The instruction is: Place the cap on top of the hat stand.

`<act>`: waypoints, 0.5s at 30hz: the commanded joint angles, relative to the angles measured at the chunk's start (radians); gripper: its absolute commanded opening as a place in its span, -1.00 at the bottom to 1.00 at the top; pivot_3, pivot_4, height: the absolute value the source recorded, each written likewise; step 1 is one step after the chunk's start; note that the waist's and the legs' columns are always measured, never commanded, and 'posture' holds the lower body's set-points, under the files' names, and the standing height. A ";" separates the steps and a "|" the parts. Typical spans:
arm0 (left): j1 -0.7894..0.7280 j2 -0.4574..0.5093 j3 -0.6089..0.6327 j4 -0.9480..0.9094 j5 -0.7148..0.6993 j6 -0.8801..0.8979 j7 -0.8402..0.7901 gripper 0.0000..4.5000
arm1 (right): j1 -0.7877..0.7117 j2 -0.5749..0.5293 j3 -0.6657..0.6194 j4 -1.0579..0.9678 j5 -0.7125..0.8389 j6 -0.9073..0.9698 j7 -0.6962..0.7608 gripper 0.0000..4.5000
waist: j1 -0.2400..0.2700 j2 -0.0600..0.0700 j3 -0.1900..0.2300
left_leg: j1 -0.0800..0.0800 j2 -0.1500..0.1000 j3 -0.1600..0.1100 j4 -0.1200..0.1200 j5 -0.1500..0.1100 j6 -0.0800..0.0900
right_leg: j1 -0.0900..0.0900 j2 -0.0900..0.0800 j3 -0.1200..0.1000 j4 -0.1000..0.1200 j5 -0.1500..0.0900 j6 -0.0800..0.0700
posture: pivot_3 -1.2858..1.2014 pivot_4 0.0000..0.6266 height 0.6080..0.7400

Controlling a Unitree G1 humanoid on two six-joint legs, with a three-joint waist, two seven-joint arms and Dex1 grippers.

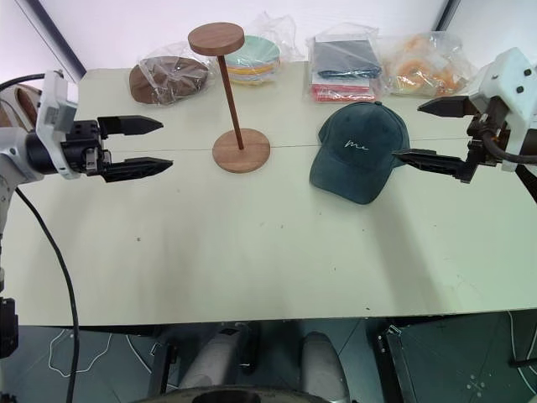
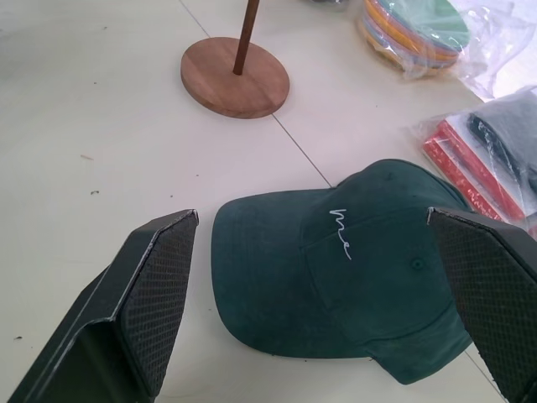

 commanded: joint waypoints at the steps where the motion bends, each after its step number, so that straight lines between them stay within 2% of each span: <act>1: -0.026 0.011 0.012 0.001 0.008 -0.017 -0.005 0.98 | -0.007 -0.018 -0.041 -0.035 0.021 0.003 -0.008 1.00 | 0.000 0.000 0.000 | 0.000 0.000 0.000 0.000 0.000 0.000 | 0.000 0.000 0.000 0.000 0.000 0.000 | 0.03 -0.52 1.00; 15: -0.042 0.010 0.010 0.007 0.012 -0.010 -0.001 0.98 | 0.026 -0.013 -0.055 -0.060 0.045 0.014 -0.028 1.00 | 0.000 0.000 0.000 | 0.000 0.000 0.000 0.000 0.000 0.000 | 0.000 0.000 0.000 0.000 0.000 0.000 | 0.03 -0.52 1.00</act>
